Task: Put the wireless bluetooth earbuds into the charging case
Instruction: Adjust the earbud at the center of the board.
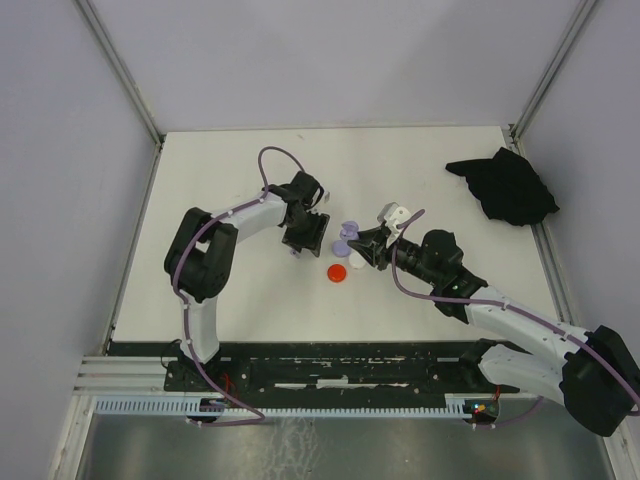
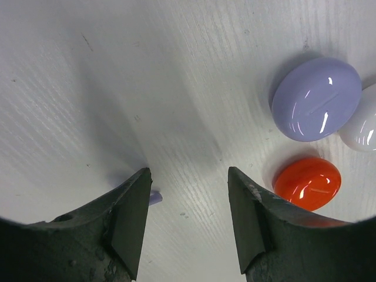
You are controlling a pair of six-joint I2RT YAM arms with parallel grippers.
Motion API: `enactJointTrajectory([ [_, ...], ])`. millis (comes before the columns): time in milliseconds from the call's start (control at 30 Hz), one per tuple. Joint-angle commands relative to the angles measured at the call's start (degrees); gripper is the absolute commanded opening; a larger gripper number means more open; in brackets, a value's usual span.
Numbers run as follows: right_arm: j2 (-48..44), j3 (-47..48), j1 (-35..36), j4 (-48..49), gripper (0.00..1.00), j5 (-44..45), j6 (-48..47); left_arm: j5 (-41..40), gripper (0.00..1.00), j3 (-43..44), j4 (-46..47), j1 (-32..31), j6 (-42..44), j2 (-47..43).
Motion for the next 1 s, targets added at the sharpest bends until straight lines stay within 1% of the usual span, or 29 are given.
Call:
enactJointTrajectory([
  [0,-1.26,1.4,0.23,1.85,0.02,0.03,0.44,0.05,0.62,-0.59,-3.87,-0.17,1.11,-0.89],
  [133,-1.12,1.45,0.24,1.91,0.02,-0.05,0.49,-1.57,0.62,-1.16,-4.9,-0.2,0.56,-1.89],
  [400,-0.98,1.59,0.24,2.24,0.02,-0.11,0.89,-1.54,0.62,0.2,-5.2,-0.17,-0.49,-4.91],
  [600,-0.82,1.73,0.21,2.16,0.02,-0.1,0.79,-8.57,0.62,1.11,-6.92,-0.09,-5.25,-7.32],
  [733,-0.8,1.78,0.25,2.06,0.02,-0.18,0.76,-13.62,0.62,1.49,-8.86,0.4,-8.07,-6.27],
  [867,-0.53,1.71,0.25,2.07,0.02,-0.21,0.62,-14.3,0.59,2.27,-9.13,0.59,-8.93,-4.49],
  [967,-0.56,1.62,0.23,2.13,0.02,-0.19,0.68,-14.7,0.54,3.09,-9.13,0.71,-9.14,-2.82],
])
